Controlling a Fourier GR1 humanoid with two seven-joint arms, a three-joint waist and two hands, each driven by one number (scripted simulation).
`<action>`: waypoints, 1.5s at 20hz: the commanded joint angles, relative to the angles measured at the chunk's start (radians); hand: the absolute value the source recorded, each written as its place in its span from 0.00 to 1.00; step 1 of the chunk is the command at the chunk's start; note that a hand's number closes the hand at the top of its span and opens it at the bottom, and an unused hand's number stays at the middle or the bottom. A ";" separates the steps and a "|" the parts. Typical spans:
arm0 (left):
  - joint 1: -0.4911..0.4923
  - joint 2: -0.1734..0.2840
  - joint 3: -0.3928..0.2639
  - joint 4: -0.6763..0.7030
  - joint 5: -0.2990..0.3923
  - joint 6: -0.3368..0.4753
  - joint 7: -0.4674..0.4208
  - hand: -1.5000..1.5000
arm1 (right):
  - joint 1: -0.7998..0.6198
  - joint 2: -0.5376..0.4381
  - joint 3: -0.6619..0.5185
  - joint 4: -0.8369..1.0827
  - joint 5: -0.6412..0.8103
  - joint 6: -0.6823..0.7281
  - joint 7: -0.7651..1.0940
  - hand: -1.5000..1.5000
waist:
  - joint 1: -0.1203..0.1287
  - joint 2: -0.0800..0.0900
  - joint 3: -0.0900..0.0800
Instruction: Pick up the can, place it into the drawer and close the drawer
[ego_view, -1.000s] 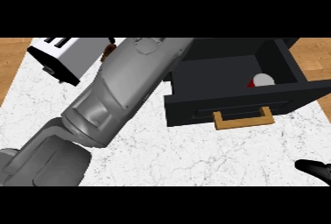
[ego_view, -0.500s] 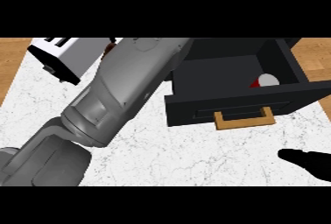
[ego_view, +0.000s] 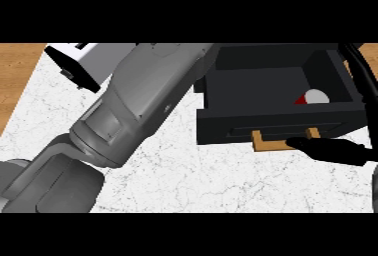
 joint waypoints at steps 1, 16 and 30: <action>-0.020 0.000 -0.008 0.018 -0.003 0.013 0.001 0.00 | -0.053 0.005 0.071 0.144 0.144 -0.057 -0.058 0.00 | 0.016 -0.007 0.000; 0.016 0.074 0.013 -0.012 -0.044 -0.062 0.050 0.00 | -0.335 0.093 0.139 0.761 0.429 -0.295 -0.177 0.00 | 0.066 -0.020 -0.001; 0.115 0.202 0.002 -0.175 -0.074 -0.106 0.161 0.00 | -0.668 0.163 0.033 1.319 0.584 -0.661 -0.173 0.00 | 0.126 -0.020 -0.002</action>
